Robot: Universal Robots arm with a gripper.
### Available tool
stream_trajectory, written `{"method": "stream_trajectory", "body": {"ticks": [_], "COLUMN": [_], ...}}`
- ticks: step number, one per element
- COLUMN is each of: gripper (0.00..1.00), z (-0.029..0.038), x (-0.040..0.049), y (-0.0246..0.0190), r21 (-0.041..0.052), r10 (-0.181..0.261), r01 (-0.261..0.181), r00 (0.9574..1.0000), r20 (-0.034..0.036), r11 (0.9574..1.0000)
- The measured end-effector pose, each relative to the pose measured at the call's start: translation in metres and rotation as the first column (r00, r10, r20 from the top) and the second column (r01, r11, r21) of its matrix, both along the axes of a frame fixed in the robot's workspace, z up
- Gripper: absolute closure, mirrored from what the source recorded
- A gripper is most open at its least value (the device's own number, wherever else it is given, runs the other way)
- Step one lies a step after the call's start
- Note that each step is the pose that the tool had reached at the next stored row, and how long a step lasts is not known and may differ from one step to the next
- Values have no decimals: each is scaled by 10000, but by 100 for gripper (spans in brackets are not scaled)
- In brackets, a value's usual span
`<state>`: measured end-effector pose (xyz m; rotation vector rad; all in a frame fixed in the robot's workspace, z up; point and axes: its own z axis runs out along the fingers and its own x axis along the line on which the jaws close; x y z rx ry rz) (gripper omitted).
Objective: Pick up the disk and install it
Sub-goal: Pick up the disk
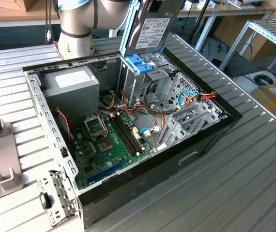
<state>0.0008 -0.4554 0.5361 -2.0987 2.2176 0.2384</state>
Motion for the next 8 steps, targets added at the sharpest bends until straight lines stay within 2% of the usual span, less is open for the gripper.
{"method": "stream_trajectory", "body": {"ticks": [8], "gripper": [63], "z": [-5], "x": [0], "y": [-65], "r21": [-1], "r10": [0], "r01": [0], "r00": [10000], "r20": [0], "r11": [10000]}}
